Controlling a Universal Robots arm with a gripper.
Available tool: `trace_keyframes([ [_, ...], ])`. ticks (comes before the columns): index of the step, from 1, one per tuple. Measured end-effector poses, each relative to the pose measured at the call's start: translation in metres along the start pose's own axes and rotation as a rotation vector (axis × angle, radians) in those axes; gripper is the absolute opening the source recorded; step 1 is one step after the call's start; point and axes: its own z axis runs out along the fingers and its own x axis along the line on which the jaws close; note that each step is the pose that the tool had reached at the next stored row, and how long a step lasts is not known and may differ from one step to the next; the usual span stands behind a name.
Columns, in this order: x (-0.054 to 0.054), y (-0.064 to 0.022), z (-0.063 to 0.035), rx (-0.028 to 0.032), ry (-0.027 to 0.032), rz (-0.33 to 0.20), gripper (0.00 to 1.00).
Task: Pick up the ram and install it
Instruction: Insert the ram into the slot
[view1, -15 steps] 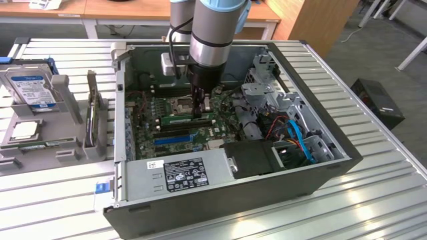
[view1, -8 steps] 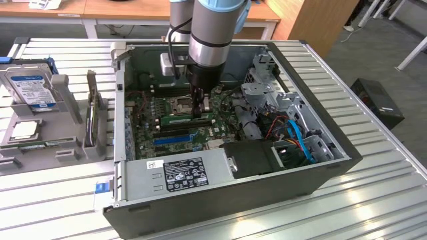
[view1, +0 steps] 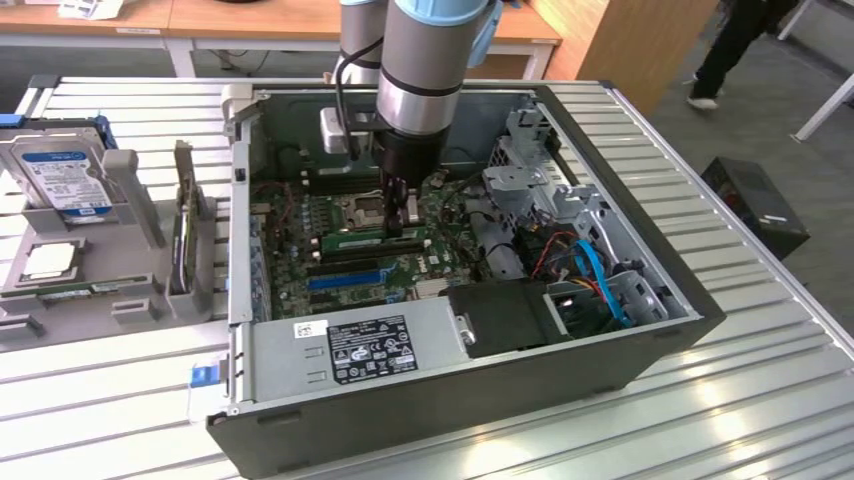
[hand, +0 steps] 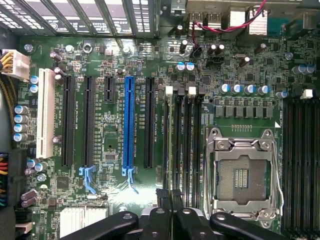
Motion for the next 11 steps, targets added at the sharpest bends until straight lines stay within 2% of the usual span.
trace_keyframes([
  [11,0.0014,0.0,-0.0001,-0.0001,0.0003,0.0,0.12],
])
